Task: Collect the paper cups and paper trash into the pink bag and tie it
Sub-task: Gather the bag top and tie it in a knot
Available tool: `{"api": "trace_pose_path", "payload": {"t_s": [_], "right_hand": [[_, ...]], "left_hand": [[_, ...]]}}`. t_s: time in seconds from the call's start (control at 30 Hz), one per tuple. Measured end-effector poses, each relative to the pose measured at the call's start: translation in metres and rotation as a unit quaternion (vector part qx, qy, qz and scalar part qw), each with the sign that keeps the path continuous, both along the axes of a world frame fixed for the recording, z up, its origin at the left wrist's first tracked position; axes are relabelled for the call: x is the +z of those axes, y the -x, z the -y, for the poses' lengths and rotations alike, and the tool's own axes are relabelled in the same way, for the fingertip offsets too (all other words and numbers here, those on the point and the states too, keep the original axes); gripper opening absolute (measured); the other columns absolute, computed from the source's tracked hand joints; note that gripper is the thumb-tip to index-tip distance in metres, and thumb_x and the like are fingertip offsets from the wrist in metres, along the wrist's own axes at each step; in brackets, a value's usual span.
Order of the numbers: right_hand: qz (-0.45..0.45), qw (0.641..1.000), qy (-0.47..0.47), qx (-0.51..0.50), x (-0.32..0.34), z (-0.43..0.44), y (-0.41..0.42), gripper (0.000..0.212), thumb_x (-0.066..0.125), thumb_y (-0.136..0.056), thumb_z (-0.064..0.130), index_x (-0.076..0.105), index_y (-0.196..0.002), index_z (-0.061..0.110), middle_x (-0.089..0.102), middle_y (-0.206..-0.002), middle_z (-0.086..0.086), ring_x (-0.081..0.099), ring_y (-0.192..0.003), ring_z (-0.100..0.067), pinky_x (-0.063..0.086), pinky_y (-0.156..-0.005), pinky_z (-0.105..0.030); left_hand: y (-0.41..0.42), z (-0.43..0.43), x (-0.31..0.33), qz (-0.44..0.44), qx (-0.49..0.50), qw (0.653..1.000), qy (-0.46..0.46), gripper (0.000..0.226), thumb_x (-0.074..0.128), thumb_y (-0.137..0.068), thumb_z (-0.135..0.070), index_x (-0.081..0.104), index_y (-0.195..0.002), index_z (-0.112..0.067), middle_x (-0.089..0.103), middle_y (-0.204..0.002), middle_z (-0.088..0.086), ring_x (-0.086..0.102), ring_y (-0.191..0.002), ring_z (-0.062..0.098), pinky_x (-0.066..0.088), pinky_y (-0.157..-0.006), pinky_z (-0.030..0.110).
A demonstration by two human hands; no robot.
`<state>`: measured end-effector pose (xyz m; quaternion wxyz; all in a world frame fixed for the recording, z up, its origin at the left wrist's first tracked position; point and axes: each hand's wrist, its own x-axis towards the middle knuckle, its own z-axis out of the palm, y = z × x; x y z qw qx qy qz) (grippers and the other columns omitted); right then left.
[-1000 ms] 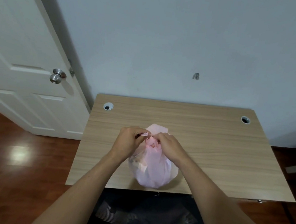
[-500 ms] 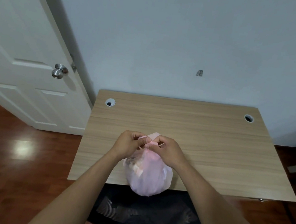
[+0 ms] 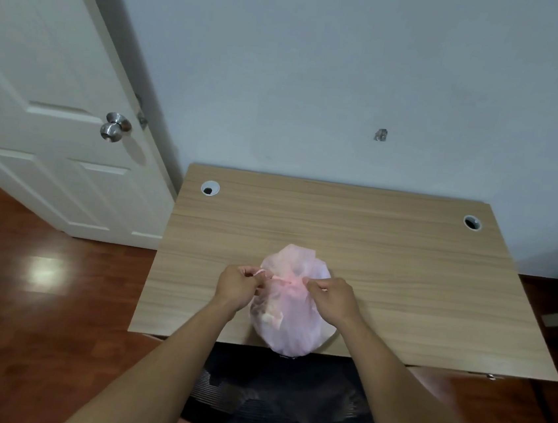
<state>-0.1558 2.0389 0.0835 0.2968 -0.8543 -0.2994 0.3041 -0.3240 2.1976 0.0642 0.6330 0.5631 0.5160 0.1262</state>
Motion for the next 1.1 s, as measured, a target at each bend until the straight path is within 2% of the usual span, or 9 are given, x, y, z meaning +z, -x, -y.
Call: {"api": "trace_pose_path", "payload": {"t_s": [0.1,0.27,0.43,0.53,0.6,0.7,0.8,0.97,1.1], "right_hand": [[-0.019,0.999,0.039,-0.013,-0.003,0.004,0.0,0.06,0.067,-0.107,0.039,0.053,-0.057,0.009,0.046,-0.048,0.005,0.046,-0.054,-0.014,0.04,-0.06,-0.033],[-0.095,0.994,0.026,-0.042,-0.005,-0.001,0.004,0.042,0.068,-0.105,0.03,0.08,-0.071,0.009,0.078,-0.068,0.001,0.076,-0.075,-0.021,0.059,-0.08,-0.035],[-0.202,0.976,-0.032,-0.079,0.005,0.002,0.002,0.031,0.067,-0.106,0.018,0.085,-0.081,0.022,0.083,-0.084,-0.006,0.076,-0.08,-0.021,0.063,-0.098,-0.05],[-0.231,0.97,-0.042,-0.07,0.012,0.004,-0.001,0.025,0.064,-0.108,0.014,0.083,-0.103,0.0,0.077,-0.103,-0.031,0.069,-0.084,-0.024,0.062,-0.094,-0.046],[-0.235,0.97,-0.042,-0.05,0.013,0.004,-0.004,0.028,0.063,-0.108,0.013,0.078,-0.107,-0.01,0.074,-0.097,-0.036,0.065,-0.084,-0.024,0.059,-0.087,-0.04],[-0.237,0.97,-0.041,-0.012,0.018,0.005,-0.007,0.025,0.065,-0.108,0.014,0.084,-0.095,0.005,0.078,-0.085,-0.011,0.069,-0.083,-0.022,0.06,-0.088,-0.039],[-0.231,0.971,-0.052,0.035,0.027,0.007,-0.013,0.032,0.064,-0.108,0.011,0.084,-0.088,0.025,0.084,-0.086,-0.003,0.076,-0.085,-0.019,0.064,-0.086,-0.035],[-0.212,0.967,-0.078,0.115,0.038,0.002,-0.023,0.023,0.066,-0.107,0.016,0.086,-0.096,0.021,0.082,-0.079,0.002,0.074,-0.074,-0.009,0.062,-0.074,-0.024],[-0.186,0.955,-0.097,0.208,0.052,-0.005,-0.018,0.023,0.067,-0.106,0.018,0.085,-0.092,0.015,0.08,-0.081,0.014,0.066,-0.065,0.005,0.05,-0.064,-0.012]], "left_hand": [[0.002,0.004,-0.007,-0.038,0.011,0.999,-0.01,0.017,0.085,-0.093,-0.018,0.083,-0.085,-0.003,0.08,-0.081,0.016,0.068,-0.065,0.021,0.064,-0.066,0.034],[0.006,0.011,-0.013,-0.071,-0.043,0.995,-0.053,0.018,0.075,-0.096,-0.018,0.079,-0.082,-0.008,0.08,-0.076,0.013,0.072,-0.065,0.021,0.066,-0.071,0.044],[0.02,0.022,-0.012,-0.018,-0.173,0.972,-0.158,0.025,0.069,-0.102,-0.021,0.08,-0.124,-0.026,0.081,-0.112,-0.01,0.074,-0.09,0.006,0.06,-0.086,0.027],[0.022,0.037,-0.014,-0.021,-0.229,0.955,-0.187,0.048,0.073,-0.099,-0.025,0.067,-0.146,-0.023,0.075,-0.126,-0.005,0.068,-0.086,0.003,0.055,-0.087,0.02],[0.019,0.048,-0.014,-0.05,-0.243,0.948,-0.202,0.058,0.08,-0.096,-0.03,0.063,-0.149,-0.019,0.069,-0.125,0.0,0.065,-0.094,0.009,0.047,-0.086,0.008],[0.011,0.062,-0.008,-0.097,-0.189,0.953,-0.215,0.044,0.087,-0.09,-0.031,0.075,-0.13,-0.017,0.068,-0.109,-0.002,0.068,-0.092,0.016,0.043,-0.076,0.004],[0.008,0.074,0.003,-0.127,-0.121,0.951,-0.254,0.018,0.084,-0.091,-0.029,0.082,-0.104,-0.016,0.077,-0.1,0.002,0.072,-0.09,0.021,0.053,-0.079,0.025],[0.013,0.097,0.035,-0.154,-0.032,0.943,-0.293,0.016,0.081,-0.095,-0.029,0.083,-0.103,-0.015,0.077,-0.099,0.002,0.07,-0.087,0.016,0.047,-0.074,0.015],[0.026,0.114,0.065,-0.16,0.067,0.941,-0.29,0.013,0.08,-0.096,-0.028,0.081,-0.103,-0.018,0.073,-0.094,-0.008,0.068,-0.084,0.009,0.05,-0.076,0.022]]}}
